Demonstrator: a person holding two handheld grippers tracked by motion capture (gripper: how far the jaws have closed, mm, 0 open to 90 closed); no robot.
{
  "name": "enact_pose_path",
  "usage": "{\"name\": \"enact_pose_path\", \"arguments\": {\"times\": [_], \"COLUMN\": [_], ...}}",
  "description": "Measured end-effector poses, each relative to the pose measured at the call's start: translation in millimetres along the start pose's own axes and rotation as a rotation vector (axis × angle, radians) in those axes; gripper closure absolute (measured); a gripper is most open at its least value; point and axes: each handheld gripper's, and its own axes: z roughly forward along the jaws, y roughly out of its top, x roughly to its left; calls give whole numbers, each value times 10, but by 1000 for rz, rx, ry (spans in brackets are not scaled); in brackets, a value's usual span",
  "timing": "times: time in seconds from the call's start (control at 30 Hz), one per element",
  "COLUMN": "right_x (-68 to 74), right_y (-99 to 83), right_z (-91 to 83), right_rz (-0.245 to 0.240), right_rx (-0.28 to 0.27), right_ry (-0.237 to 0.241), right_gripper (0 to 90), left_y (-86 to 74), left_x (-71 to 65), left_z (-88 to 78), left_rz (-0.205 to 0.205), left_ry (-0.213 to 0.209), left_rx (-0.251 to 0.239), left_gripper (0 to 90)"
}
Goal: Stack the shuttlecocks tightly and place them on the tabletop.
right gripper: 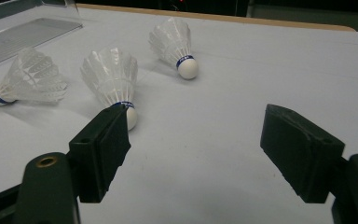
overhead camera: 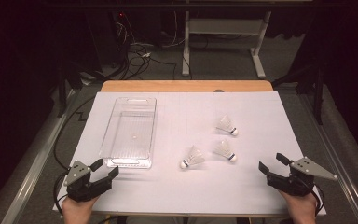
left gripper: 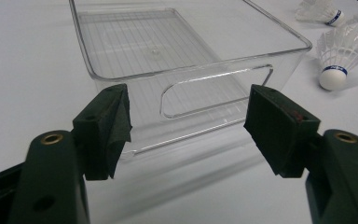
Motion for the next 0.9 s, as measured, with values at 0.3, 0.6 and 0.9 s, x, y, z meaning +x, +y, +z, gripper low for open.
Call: {"name": "enact_pose_path", "arguments": {"times": [0.3, 0.6, 0.9], "right_x": [-1, -16, -18], "right_y": [-3, -12, -17], "right_z": [-1, 2, 20], "right_rz": [-6, 3, 19], "right_rx": [13, 17, 22], "right_ry": [-6, 3, 17], "right_gripper": [251, 247, 243], "left_y": [-18, -14, -6], "left_x": [-18, -63, -123], "left_z": [-31, -25, -19], "left_rz": [-10, -8, -2], "left_ry": [-1, -17, -25], "left_rx": [-2, 11, 13], "left_gripper": [321, 323, 330]}}
